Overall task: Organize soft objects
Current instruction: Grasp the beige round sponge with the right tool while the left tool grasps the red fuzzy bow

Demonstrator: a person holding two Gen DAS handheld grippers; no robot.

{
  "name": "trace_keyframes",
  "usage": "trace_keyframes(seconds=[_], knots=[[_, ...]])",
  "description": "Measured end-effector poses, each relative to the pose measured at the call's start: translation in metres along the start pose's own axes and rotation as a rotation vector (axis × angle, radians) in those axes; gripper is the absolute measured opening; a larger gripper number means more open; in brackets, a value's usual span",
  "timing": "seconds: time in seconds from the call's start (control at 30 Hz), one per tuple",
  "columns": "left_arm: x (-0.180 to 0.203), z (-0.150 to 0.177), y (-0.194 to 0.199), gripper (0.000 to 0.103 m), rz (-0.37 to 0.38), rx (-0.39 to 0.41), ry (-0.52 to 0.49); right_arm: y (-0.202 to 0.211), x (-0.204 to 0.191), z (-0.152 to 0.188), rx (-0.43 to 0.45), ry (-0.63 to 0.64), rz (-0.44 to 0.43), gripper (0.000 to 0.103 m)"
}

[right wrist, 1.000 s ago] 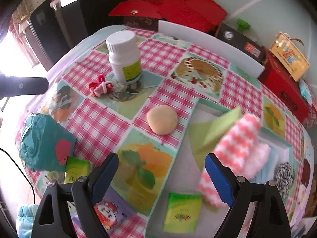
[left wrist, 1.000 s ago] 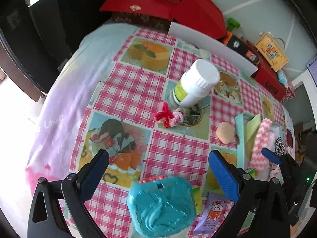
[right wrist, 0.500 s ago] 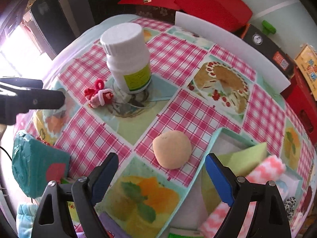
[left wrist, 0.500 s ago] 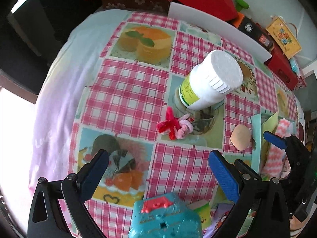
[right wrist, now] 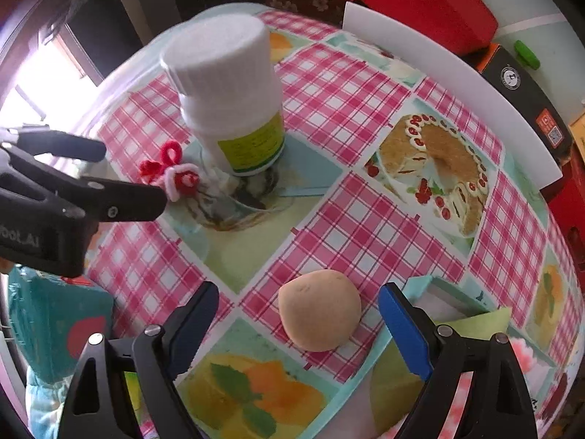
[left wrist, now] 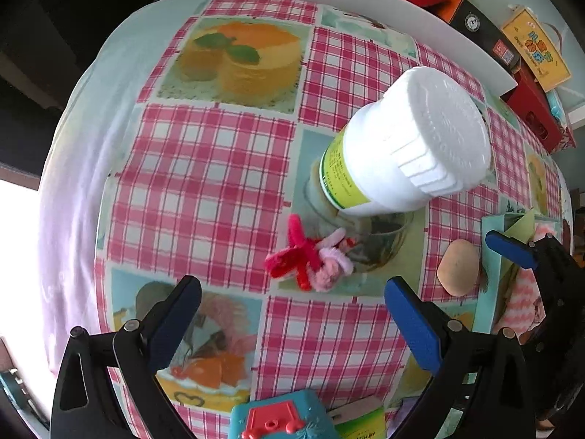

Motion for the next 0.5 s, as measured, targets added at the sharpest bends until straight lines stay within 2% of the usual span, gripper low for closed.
trace_keyframes(seconds=[0.4,0.5], knots=[[0.019,-0.027,-0.036,0.099,0.006,-0.033,0.003,-0.023,-0.006,-0.003,-0.032,0.023,0.007,0.091],[0.019,-0.031,-0.041,0.097,0.005,-0.031,-0.002,-0.032,-0.008,-0.006,-0.034,0.013,-0.020,0.091]])
Point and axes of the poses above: each gripper's, at about its wrist camera, not at the fingertips, and y roughly against the way its jaws point, x to its right, z to its underside, the point moved 8 cm from there along -y, roughly the way its jaws point, and after that the axes turned 8 degrees about -x, right-handed, at the moved point
